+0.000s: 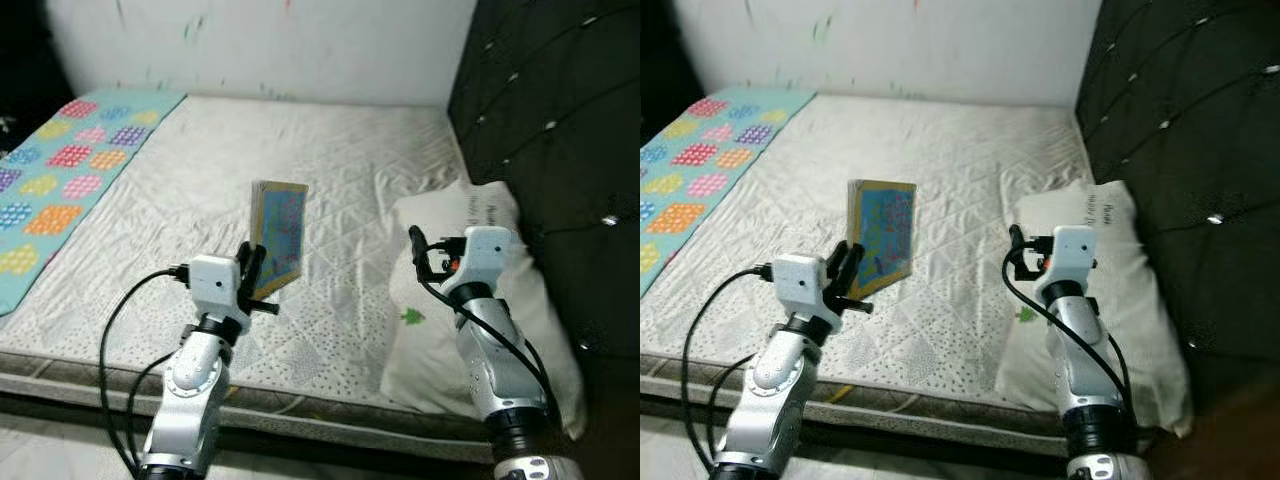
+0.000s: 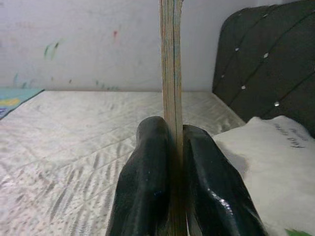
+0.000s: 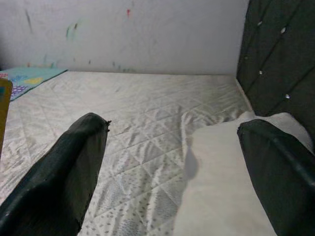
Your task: Clean up the room
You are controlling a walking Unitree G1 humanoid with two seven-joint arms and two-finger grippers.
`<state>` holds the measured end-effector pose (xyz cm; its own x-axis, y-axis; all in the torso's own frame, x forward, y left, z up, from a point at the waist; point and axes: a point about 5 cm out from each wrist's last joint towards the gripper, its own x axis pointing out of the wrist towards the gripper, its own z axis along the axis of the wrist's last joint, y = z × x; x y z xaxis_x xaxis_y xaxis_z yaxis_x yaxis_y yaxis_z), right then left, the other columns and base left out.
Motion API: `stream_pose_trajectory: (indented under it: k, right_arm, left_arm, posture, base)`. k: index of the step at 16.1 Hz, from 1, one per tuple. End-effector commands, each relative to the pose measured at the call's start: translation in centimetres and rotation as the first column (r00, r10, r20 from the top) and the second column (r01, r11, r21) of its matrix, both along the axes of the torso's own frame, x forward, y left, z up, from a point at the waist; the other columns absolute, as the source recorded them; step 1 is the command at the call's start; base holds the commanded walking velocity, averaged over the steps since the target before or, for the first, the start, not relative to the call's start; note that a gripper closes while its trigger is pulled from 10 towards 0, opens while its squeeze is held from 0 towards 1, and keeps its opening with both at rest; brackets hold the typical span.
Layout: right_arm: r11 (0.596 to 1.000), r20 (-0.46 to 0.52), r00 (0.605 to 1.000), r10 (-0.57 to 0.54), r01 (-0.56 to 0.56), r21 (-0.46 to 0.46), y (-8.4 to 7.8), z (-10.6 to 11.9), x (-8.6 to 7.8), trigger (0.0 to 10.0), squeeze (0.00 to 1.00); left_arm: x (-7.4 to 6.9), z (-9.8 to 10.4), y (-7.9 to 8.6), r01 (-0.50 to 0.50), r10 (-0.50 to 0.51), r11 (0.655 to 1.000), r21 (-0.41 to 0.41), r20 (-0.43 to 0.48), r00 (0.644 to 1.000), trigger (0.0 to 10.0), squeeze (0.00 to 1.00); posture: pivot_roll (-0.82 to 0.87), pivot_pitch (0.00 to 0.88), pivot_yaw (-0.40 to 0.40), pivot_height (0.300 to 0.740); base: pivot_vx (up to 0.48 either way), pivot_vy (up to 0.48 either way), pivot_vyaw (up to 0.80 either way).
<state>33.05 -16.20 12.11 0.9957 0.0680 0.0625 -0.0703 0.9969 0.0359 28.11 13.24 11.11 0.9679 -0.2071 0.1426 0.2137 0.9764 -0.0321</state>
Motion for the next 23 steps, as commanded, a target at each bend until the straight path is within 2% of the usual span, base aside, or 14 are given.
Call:
stream_pose_trajectory:
  k: [1, 8, 11, 21, 23]
  right_arm:
    - [1.000, -0.003, 1.000, -0.019, 0.018, -0.009, -0.74, -0.03, -0.04, 10.0, 0.00]
    - [0.999, -0.002, 1.000, -0.024, 0.024, -0.024, -1.01, -0.03, 0.01, 10.0, 0.00]
    - [0.999, -0.004, 1.000, -0.023, 0.023, -0.028, -1.11, -0.05, 0.04, 10.0, 0.00]
    - [0.999, -0.010, 1.000, -0.023, 0.022, -0.033, -1.20, -0.08, 0.17, 10.0, 0.00]
    - [0.999, -0.010, 1.000, -0.025, 0.024, -0.034, -1.28, -0.08, 0.17, 10.0, 0.00]
  left_arm:
    - [0.22, 1.41, -0.52, 0.017, -0.017, 1.000, -0.011, 0.068, 0.998, 10.0, 0.00]
    - [0.39, 1.16, -0.57, -0.010, 0.011, 1.000, -0.026, 0.043, 0.999, 10.0, 0.00]
    - [0.21, 1.35, -0.89, 0.026, -0.024, 0.999, -0.029, 0.067, 0.997, 10.0, 0.00]
    - [0.11, 1.22, -1.04, 0.031, -0.029, 0.999, -0.024, 0.062, 0.998, 10.0, 0.00]
    - [0.27, 0.97, -0.81, -0.014, 0.015, 0.999, -0.029, 0.041, 0.999, 10.0, 0.00]
  posture:
    - [0.06, 0.000, 0.024, 0.740]
    - [0.05, 0.000, 0.020, 0.740]
    - [0.05, 0.000, 0.017, 0.740]
    - [0.05, 0.000, 0.013, 0.740]
    - [0.05, 0.000, 0.013, 0.740]
  base:
    - [0.259, 0.000, 0.00]
    - [0.035, 0.000, 0.00]
    - [0.000, 0.000, 0.00]
    - [0.383, 0.000, 0.00]
    - [0.152, 0.000, 0.00]
